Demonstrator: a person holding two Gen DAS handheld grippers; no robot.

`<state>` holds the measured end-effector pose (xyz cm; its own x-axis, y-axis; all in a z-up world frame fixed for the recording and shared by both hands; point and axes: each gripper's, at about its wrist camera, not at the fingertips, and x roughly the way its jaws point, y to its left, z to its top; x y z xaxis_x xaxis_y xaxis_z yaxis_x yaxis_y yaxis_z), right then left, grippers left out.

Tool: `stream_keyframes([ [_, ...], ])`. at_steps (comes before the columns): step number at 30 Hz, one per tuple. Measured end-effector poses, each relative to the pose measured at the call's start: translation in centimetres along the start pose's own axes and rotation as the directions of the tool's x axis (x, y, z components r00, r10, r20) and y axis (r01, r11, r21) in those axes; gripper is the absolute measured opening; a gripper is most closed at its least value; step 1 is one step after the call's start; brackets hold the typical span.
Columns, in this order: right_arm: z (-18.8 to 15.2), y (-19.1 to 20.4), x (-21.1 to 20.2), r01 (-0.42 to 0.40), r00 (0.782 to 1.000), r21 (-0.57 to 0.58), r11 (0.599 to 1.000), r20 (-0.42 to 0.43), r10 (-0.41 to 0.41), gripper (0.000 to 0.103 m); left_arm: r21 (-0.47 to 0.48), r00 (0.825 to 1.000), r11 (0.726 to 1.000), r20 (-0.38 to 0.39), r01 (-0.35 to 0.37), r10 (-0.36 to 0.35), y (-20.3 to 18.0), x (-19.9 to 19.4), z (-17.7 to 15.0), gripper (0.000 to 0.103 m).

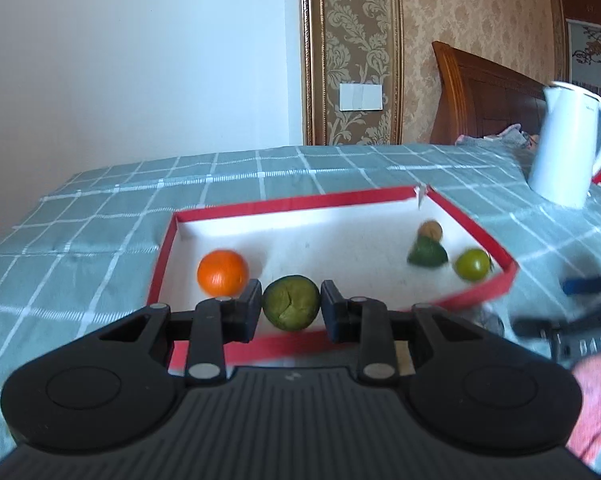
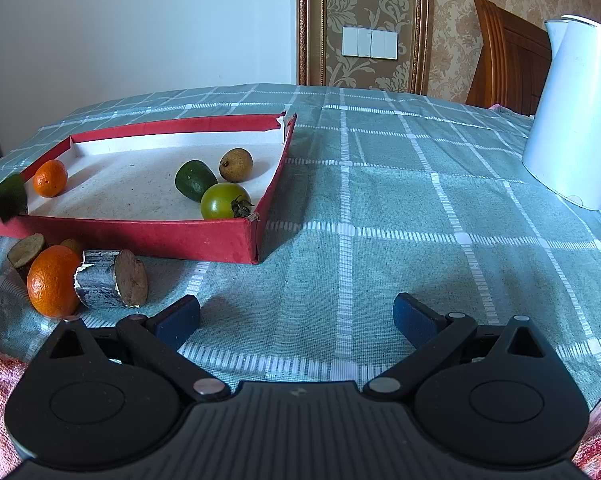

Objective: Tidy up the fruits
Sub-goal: 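Carry the cucumber piece into the tray, open the left tool, withdraw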

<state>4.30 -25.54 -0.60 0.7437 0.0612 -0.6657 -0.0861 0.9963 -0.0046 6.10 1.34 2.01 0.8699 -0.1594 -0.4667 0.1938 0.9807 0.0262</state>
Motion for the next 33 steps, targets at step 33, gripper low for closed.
stream_keyframes([
  [33, 0.0, 0.0, 0.0, 0.001, 1.0, 0.0, 1.0, 0.0, -0.001, 0.103, -0.002, 0.995, 0.997, -0.063, -0.078, 0.078, 0.7, 5.3, 1.9, 0.042],
])
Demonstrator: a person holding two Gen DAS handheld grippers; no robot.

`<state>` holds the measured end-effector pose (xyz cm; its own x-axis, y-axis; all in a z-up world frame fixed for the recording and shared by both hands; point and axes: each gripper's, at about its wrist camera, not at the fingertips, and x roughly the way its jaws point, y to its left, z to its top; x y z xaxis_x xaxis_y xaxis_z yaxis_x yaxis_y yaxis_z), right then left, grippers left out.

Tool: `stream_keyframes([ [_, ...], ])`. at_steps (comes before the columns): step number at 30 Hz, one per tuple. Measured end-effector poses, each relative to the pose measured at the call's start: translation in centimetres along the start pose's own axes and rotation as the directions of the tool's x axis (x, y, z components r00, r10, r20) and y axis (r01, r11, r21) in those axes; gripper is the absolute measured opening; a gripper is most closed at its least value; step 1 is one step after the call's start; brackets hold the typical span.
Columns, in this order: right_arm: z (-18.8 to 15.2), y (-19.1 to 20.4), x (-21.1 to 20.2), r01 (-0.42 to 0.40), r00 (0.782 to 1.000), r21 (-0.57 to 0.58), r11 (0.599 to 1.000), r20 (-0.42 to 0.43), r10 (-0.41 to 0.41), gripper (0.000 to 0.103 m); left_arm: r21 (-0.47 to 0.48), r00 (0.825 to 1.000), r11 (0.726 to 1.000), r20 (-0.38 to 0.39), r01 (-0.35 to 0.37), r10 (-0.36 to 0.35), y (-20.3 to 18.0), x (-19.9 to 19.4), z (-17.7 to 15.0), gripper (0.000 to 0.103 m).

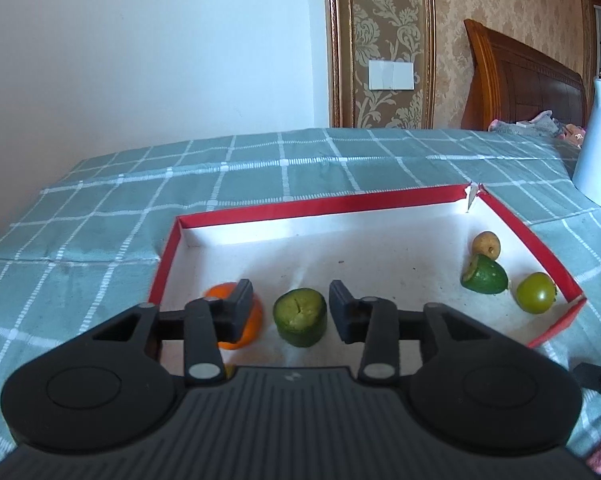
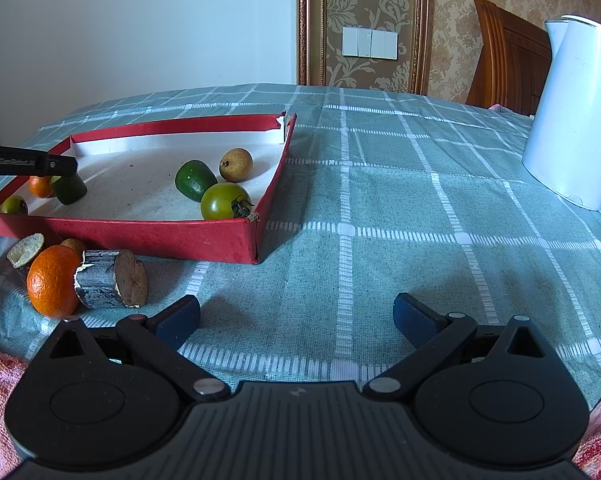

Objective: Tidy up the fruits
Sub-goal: 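Carry the cucumber piece into the tray, open the left tool, withdraw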

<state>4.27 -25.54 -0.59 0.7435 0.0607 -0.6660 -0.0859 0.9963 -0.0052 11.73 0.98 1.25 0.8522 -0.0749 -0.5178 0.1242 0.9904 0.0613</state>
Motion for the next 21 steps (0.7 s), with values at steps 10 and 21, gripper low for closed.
stream_keyframes([
  [10, 0.0, 0.0, 0.0, 0.0, 1.0, 0.0, 1.0, 0.0, 0.0, 0.103, -0.067, 1.0, 0.998, 0.025, -0.008, 0.01, 1.3, -4.4, -1.9, 0.063],
  [21, 0.0, 0.0, 0.0, 0.0, 1.0, 0.0, 1.0, 0.0, 0.0, 0.103, -0.136, 0.988, 0.98, 0.039, -0.146, 0.152, 3.0, -8.2, -5.6, 0.087],
])
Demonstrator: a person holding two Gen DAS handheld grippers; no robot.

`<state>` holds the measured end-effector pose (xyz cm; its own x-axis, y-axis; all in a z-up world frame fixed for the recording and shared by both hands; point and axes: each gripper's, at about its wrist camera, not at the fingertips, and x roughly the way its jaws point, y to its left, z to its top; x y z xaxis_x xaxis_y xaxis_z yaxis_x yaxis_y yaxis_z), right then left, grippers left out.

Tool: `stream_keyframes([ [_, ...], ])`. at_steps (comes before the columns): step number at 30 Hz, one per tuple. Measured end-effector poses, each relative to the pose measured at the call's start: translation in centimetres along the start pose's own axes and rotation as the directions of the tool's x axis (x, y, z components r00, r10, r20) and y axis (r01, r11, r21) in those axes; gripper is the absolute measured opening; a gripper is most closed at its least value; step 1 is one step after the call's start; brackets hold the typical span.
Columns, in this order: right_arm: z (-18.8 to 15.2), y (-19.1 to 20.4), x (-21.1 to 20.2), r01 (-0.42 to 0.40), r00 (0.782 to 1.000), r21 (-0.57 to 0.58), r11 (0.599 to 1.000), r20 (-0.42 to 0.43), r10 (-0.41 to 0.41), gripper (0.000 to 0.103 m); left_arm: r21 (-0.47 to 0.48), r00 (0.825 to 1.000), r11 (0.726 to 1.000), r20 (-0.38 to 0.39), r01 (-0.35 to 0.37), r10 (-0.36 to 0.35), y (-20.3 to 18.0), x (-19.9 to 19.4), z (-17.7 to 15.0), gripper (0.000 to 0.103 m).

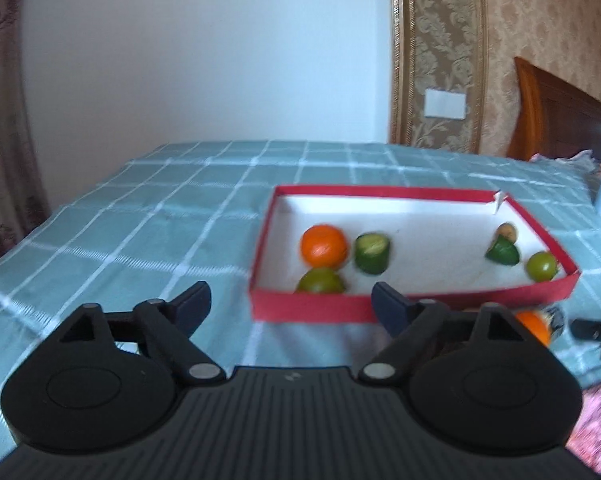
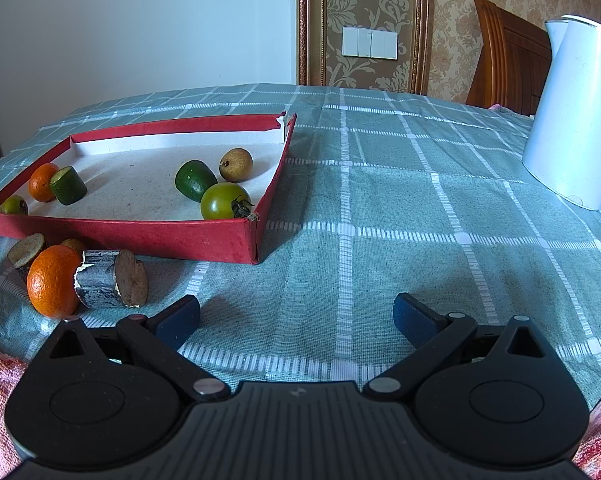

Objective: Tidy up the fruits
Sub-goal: 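Carry the cucumber piece into the tray, open the left tool, withdraw, then move the right tool to the dark eggplant slice and close on it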

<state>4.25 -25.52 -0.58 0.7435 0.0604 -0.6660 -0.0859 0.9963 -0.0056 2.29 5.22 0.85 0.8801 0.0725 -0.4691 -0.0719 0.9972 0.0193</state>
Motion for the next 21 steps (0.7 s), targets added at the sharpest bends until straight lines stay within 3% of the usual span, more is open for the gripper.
stream_keyframes([
  [11, 0.0, 0.0, 0.0, 0.0, 1.0, 0.0, 1.0, 0.0, 0.0, 0.103, -0.035, 0.998, 0.999, -0.058, -0.028, 0.026, 1.3, 1.7, -1.8, 0.095],
  [17, 0.0, 0.0, 0.0, -0.002, 1.0, 0.001, 1.0, 0.002, 0.002, 0.103, -0.107, 0.993, 0.994, -0.114, -0.017, 0.005, 2.6, 2.6, -2.0, 0.103],
  [21, -0.3, -0.4, -1.0, -0.057, 0.997, 0.013, 0.998, 0.048, 0.056, 0.103, -0.15, 0.991, 0.989, -0.136, 0.001, -0.021, 3.3, 2.9, -2.2, 0.103],
])
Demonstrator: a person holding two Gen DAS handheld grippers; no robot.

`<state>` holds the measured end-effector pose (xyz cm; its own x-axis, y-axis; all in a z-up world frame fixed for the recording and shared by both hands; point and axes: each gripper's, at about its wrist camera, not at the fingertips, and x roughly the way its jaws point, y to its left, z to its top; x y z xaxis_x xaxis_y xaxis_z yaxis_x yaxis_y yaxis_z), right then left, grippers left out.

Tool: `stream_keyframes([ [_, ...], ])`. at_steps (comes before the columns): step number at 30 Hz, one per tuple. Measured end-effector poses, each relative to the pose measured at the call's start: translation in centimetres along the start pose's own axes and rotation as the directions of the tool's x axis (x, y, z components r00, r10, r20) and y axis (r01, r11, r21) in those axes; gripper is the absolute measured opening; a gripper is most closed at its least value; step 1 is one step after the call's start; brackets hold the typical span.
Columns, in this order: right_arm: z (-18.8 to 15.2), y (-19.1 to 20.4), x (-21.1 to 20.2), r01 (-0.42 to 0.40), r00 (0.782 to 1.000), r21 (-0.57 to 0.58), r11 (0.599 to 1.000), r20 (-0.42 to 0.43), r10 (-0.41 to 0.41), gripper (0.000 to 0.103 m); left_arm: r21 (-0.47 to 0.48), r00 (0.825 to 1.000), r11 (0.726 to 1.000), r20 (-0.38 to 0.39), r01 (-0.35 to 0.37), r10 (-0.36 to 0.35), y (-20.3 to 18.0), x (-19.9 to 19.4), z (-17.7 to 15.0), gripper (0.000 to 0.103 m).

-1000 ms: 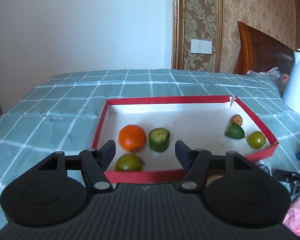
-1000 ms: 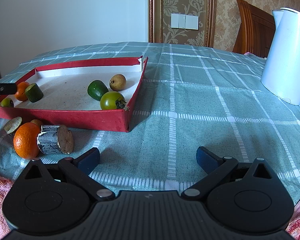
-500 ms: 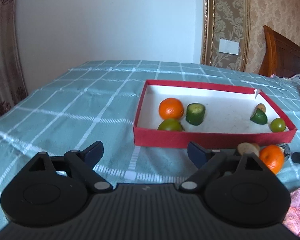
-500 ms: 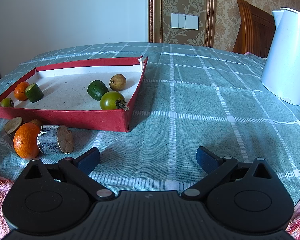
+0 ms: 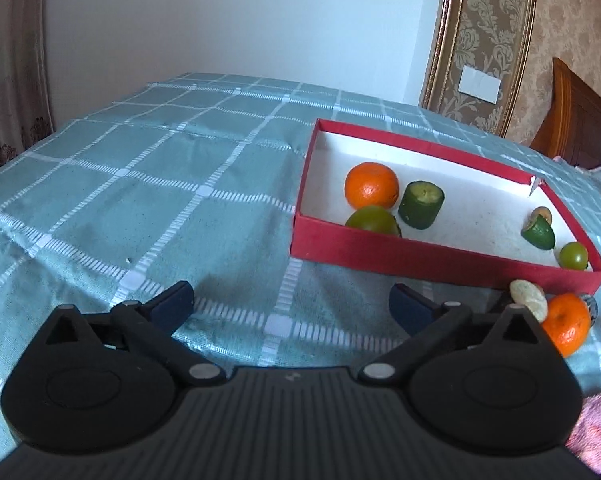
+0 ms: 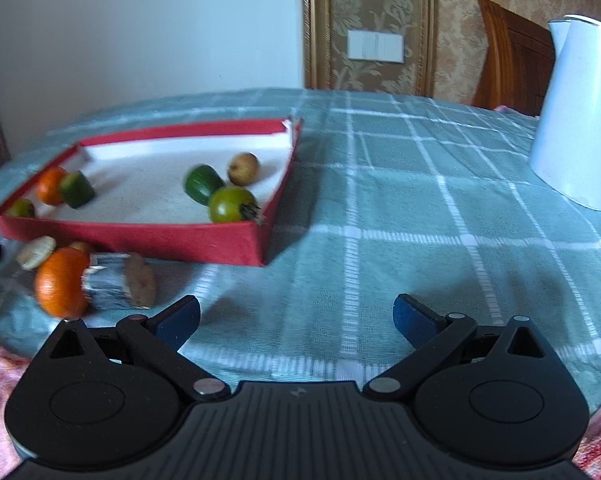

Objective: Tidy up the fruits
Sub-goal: 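Move the right tool to the dark eggplant slice and close on it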

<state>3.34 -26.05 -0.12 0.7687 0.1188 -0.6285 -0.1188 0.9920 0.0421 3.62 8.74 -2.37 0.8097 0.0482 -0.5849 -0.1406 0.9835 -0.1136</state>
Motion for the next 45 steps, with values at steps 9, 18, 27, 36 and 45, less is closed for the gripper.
stream_keyframes([
  [9, -0.3, 0.1, -3.4, -0.137, 0.988, 0.059, 0.989, 0.085, 0.132, 0.103, 0.095, 0.999, 0.995, -0.016, -0.033, 0.035, -1.3, 0.1, -0.4, 0.103],
  [18, 0.0, 4.9, -2.8, -0.132, 0.989, -0.112, 0.985, 0.059, 0.139, 0.103, 0.085, 1.0, 0.996, -0.016, -0.025, 0.027, -1.1, 0.2, -0.4, 0.103],
  [27, 0.3, 7.0, -1.7, -0.104, 0.992, -0.182, 0.978, 0.053, 0.115, 0.098, 0.079, 1.0, 0.997, -0.014, -0.019, 0.02, -0.9, 0.1, -0.4, 0.103],
  [36, -0.3, 5.9, -1.3, -0.093, 0.995, -0.179, 0.979, 0.001, 0.095, 0.088, 0.072, 1.0, 0.997, -0.01, -0.012, 0.013, -0.8, -0.1, -0.4, 0.103],
  [45, 0.4, 8.0, 0.8, -0.107, 0.994, -0.203, 0.973, -0.03, 0.103, 0.065, 0.059, 1.0, 0.998, -0.005, -0.002, 0.002, -0.7, -0.1, -0.4, 0.103],
])
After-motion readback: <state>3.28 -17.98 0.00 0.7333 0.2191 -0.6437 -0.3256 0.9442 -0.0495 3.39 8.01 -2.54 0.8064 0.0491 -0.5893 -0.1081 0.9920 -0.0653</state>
